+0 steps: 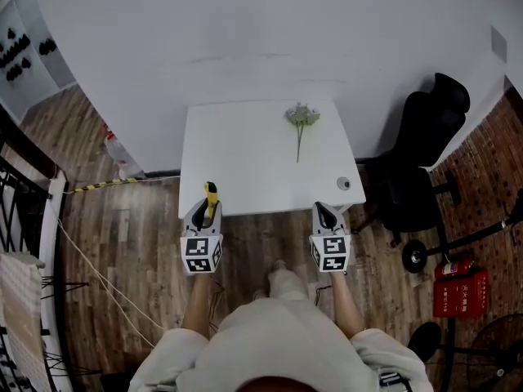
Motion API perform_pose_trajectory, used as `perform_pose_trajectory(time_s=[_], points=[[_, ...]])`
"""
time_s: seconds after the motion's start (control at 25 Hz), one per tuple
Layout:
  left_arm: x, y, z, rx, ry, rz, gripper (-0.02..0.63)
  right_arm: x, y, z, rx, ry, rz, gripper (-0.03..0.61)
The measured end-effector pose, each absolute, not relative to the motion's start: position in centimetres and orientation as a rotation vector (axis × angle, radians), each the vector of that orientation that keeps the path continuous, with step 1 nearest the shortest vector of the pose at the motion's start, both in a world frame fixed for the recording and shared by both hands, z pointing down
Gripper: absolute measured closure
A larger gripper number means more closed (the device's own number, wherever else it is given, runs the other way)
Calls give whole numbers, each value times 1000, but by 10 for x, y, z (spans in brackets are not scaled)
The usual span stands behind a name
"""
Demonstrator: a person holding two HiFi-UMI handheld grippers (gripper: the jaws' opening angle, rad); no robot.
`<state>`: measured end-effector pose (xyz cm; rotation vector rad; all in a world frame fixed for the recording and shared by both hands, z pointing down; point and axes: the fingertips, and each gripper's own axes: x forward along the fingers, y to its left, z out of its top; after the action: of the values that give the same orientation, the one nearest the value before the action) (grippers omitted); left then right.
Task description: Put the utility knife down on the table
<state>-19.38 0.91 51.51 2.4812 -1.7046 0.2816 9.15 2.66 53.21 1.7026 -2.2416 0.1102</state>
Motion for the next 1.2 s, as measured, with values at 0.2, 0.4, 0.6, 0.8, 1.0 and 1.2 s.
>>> perform_pose_trajectory(time_s=[0.2,0.4,0.6,0.8,1.0,1.2], points=[[-190,-21,521,2479,-1699,286,506,91,-4,538,1691,-2247,112,580],[-185,-67,526,2469,-1705,304,506,94,-52,545,1679,-2258,118,580],[-181,-117,527,2446,-1730,314,506,100,-108,548,1664,-2272,129,580],[-174,-168,524,2415,-1766,328,506,110,-166,549,1636,-2298,148,580],[-174,-215,519,2368,-1818,338,506,115,-225,544,1606,-2327,147,580],[-175,-257,520,2316,-1866,353,506,116,-279,540,1562,-2357,139,580]])
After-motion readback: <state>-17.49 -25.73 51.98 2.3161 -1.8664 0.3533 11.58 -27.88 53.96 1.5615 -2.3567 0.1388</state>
